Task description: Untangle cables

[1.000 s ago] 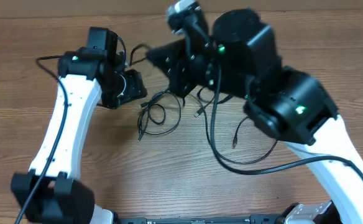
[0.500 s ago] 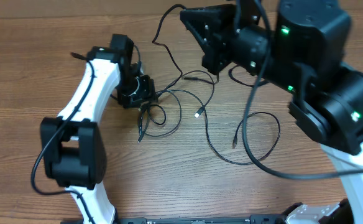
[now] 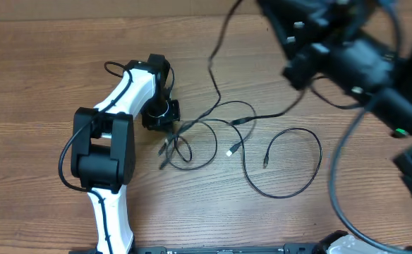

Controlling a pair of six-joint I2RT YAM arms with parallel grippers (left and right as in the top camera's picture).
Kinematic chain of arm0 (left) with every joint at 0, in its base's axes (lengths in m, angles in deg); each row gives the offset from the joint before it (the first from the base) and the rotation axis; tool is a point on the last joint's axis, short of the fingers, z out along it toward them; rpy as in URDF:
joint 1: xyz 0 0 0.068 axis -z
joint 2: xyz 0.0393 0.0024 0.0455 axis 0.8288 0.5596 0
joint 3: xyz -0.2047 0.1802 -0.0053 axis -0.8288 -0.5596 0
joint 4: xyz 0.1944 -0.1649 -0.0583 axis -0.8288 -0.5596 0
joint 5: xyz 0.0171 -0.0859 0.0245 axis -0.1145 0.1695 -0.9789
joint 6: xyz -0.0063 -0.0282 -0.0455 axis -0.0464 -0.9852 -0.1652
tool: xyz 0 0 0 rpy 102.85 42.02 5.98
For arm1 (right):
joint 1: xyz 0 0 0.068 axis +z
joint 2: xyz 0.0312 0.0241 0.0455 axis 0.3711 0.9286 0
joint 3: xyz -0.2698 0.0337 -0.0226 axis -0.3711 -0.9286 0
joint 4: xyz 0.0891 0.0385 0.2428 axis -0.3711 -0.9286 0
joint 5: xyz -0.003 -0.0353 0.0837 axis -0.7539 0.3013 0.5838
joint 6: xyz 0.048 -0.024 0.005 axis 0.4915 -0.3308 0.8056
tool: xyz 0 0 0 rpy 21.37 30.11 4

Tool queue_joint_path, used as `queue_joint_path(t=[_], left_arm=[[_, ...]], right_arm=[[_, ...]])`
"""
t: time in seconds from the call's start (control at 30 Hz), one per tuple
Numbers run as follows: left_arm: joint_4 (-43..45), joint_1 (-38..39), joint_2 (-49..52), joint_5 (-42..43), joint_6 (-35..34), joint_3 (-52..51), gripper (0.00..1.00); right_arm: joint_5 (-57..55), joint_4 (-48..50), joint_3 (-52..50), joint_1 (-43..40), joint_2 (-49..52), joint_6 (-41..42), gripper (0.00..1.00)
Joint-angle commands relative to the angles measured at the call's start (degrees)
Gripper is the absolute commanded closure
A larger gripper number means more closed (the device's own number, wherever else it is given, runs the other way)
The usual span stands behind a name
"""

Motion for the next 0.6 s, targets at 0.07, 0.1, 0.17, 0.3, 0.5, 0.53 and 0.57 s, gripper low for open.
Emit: queue_joint_path(t=[0.07,0.1,0.17,0.3,0.5,0.53,0.57], left_arm=[[0.00,0.00,3.37,-8.00,-1.05,-0.68,0.88],[-0.17,0.00,3.69,-8.00,-1.05,-0.72,0.89],[-1.11,-0.04,3.98,-7.91,-0.98,-0.72,0.93],[-2.14,-0.66,1.79,-6.54,-0.24,-0.55,0.95],[1.01,-0.68,-6.73,12.39,11.43,-0.55,0.75],[1.51,-0.68,-8.13,16.87,13.18,-0.55,0.65],[1.90,-0.68,-9.14,20.33,14.03,-0.55,0.53]], right_arm=[[-0.59,0.66,2.05,-4.92,-3.89,-0.50,0.96],[-0.59,0.57,2.05,-5.75,-4.20,-0.52,0.96],[-0.59,0.55,2.05,-7.58,-4.74,-1.42,0.96],[-0.48,-0.37,2.03,-9.66,-5.09,-1.33,0.96],[3.98,-1.81,1.99,-9.64,-4.74,-1.31,0.96],[4.28,-1.88,1.99,-9.64,-4.74,-1.29,0.96],[4.55,-1.92,1.99,-9.64,-4.76,-1.29,0.96]])
